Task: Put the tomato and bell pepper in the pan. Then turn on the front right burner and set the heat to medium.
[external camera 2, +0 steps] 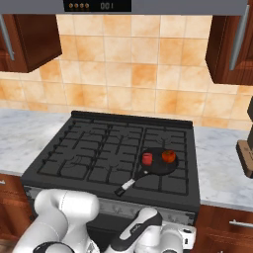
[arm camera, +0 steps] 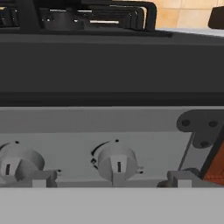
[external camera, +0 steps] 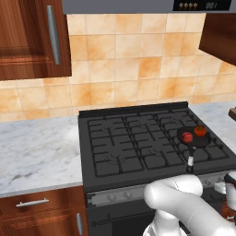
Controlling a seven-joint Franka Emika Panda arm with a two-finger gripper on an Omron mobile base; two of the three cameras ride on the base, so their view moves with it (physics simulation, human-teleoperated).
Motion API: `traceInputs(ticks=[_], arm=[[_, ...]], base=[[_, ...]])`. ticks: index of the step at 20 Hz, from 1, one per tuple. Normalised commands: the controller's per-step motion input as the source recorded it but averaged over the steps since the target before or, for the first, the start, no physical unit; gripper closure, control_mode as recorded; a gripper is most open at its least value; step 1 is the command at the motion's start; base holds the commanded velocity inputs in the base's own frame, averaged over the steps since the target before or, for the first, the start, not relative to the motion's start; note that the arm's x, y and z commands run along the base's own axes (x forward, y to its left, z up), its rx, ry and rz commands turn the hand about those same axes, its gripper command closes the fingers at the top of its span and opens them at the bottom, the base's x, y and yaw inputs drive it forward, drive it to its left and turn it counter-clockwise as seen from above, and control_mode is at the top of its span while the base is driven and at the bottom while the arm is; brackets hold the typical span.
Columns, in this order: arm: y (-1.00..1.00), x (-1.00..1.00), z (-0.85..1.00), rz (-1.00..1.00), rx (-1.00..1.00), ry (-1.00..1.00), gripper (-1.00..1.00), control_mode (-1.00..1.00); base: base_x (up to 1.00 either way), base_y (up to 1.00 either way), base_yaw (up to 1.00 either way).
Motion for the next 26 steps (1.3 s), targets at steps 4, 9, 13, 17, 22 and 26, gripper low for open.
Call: traceInputs(ticks=[4, 9, 13, 17, 22, 26], arm=[[-0.09, 0.0, -0.22, 0.01, 0.03, 0.0, -1.0, -1.0], [-0.1, 0.02, -0.09, 0.01, 0.01, 0.0, -1.0, -1.0], [0.0, 0.08, 0.0, 0.03, 0.0, 0.0, -1.0, -1.0], [0.14, 0.11, -0.02, 0.03, 0.0, -0.04, -1.0, -1.0], [0.02, 0.08, 0.0, 0.02, 0.0, -0.06, -1.0, -1.0], [0.0, 0.08, -0.1, 0.03, 0.0, -0.07, -1.0, -1.0]], base=[[0.0, 0.0, 0.0], [0.0, 0.0, 0.0], [0.0, 0.0, 0.0], [0.0, 0.0, 0.0], [0.0, 0.0, 0.0], [0.0, 0.0, 0.0]])
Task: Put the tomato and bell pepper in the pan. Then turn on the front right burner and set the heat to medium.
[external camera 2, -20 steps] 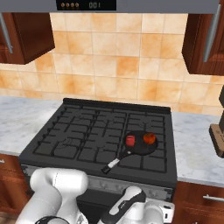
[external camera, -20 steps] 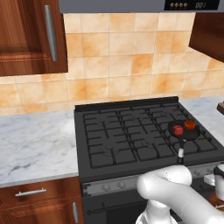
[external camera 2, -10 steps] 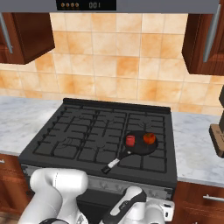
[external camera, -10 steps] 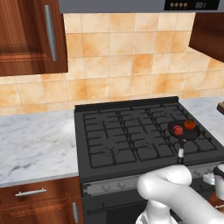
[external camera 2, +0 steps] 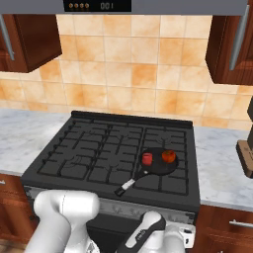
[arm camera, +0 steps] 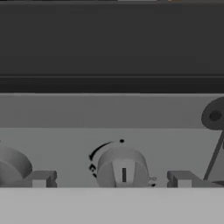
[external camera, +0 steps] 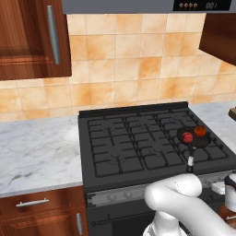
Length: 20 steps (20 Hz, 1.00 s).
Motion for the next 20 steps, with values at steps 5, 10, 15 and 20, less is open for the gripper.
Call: traceInputs(ticks=[5, 10, 15, 20], arm=[[0.0, 0.02, -0.15, 0.02, 0.0, -0.05, -1.0, -1.0], [0.0, 0.0, 0.0, 0.01, 0.0, -0.02, -1.0, -1.0], [0.0, 0.0, 0.0, 0.01, 0.0, -0.01, 1.0, -1.0], [0.0, 0.0, 0.0, 0.0, 0.0, 0.0, 1.0, -1.0]], base=[[0.0, 0.0, 0.0], [0.0, 0.0, 0.0], [0.0, 0.0, 0.0], [0.0, 0.0, 0.0]])
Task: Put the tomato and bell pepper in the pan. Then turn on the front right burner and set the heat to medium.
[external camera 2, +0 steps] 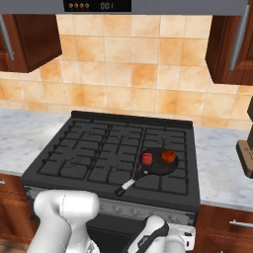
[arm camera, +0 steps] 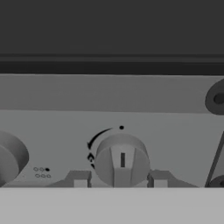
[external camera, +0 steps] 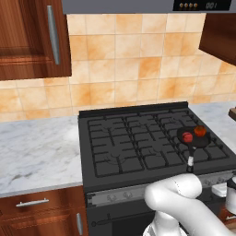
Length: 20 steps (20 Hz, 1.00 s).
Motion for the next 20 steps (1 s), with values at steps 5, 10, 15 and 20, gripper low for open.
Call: traceInputs(ticks=[5, 10, 15, 20], arm=[[0.0, 0.0, 0.0, 0.0, 0.0, 0.0, 1.0, -1.0], [-0.03, 0.0, 0.0, 0.0, -0.02, 0.0, 1.0, -1.0], [-0.13, 0.0, 0.0, 0.0, -0.28, -0.08, 1.0, -1.0], [-0.12, 0.0, 0.0, 0.0, -0.34, -0.02, 1.0, -1.0]], base=[[0.0, 0.0, 0.0], [0.0, 0.0, 0.0], [0.0, 0.0, 0.0], [0.0, 0.0, 0.0]])
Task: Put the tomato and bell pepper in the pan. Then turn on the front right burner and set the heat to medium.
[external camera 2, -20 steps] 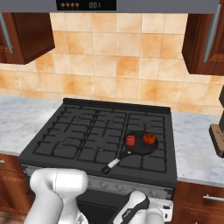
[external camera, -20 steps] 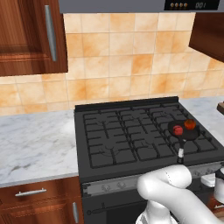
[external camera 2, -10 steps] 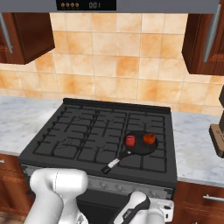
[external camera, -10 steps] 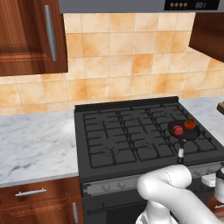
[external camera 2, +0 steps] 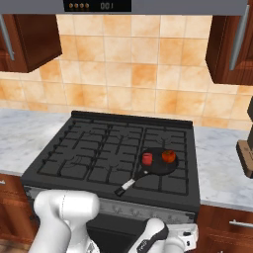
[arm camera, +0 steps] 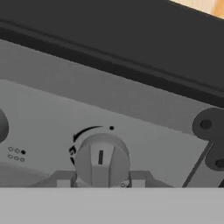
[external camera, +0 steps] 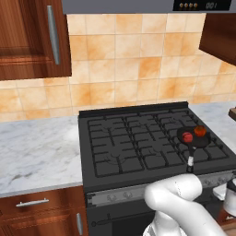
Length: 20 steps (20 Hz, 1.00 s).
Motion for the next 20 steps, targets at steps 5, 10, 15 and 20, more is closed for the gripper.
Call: traceInputs(ticks=[5, 10, 15, 20], arm=[[-0.06, 0.0, 0.0, 0.0, -0.32, 0.0, 1.0, -1.0], [-0.18, 0.0, 0.0, 0.0, -0.27, 0.0, 1.0, -1.0], [-0.21, 0.0, -0.04, 0.0, -0.24, 0.0, 1.0, -1.0], [-0.12, 0.0, -0.07, 0.0, -0.25, 0.0, 1.0, -1.0]], base=[[0.0, 0.0, 0.0], [0.0, 0.0, 0.0], [0.0, 0.0, 0.0], [0.0, 0.0, 0.0]])
